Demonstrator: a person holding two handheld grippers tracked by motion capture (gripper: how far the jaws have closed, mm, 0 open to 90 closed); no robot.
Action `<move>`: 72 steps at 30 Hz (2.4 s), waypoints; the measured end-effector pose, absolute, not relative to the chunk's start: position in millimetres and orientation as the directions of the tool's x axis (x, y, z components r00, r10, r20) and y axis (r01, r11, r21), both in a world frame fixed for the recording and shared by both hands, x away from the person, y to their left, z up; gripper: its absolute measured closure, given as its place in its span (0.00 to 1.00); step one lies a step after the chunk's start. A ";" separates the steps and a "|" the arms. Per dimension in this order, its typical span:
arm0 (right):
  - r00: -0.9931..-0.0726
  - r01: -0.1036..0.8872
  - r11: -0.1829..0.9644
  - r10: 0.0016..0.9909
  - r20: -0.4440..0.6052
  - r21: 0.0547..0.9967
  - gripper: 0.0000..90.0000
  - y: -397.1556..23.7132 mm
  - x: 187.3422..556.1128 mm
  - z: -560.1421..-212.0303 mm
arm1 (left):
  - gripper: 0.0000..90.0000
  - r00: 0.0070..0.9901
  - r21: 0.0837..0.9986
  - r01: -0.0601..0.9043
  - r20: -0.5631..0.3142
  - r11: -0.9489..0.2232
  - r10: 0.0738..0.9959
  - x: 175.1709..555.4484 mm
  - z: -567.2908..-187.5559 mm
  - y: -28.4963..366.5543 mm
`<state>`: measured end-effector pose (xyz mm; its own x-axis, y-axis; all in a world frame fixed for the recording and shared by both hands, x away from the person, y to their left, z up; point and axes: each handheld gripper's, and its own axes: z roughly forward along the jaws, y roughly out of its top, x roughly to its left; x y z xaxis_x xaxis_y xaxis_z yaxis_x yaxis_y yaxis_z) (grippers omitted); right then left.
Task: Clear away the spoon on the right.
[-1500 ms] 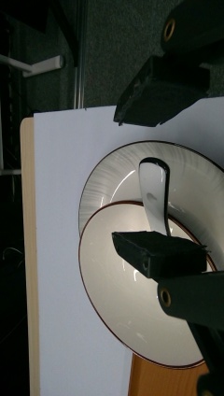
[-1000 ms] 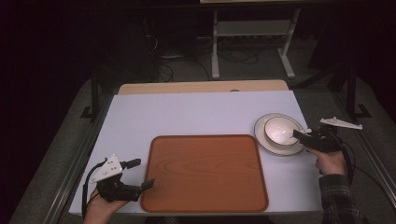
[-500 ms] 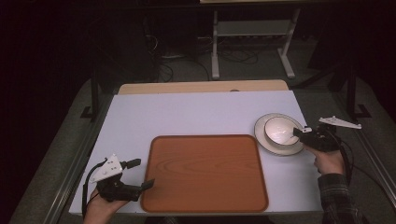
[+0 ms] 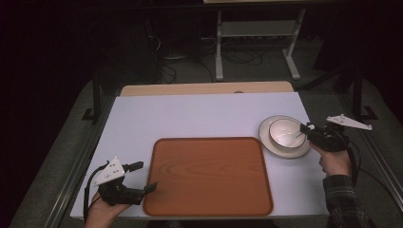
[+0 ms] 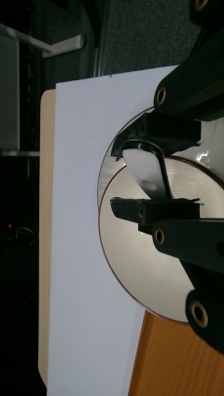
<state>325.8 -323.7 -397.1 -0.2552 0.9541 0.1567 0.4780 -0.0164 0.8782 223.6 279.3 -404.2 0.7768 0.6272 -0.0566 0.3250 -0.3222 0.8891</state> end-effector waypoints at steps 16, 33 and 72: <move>-0.322 0.439 -0.024 0.929 0.182 0.898 0.92 -319.1 325.8 -385.5 | 0.14 0.778 0.889 0.322 -0.053 -0.325 0.625 223.3 -404.1 279.2; -0.357 0.392 0.014 0.924 0.138 0.920 0.93 -313.7 322.4 -361.6 | 0.14 0.778 0.890 0.321 -0.053 -0.324 0.625 223.0 -404.0 279.6; -0.607 0.336 0.145 0.789 0.096 0.931 0.93 -258.3 302.4 -319.8 | 0.14 0.778 0.893 0.317 -0.052 -0.320 0.626 222.6 -403.2 280.4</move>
<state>302.4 -258.3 -319.8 -0.6066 0.7892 0.0957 0.3356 0.1450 0.9308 222.6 280.4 -403.2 0.7784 0.6256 -0.0522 0.3170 -0.3200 0.8928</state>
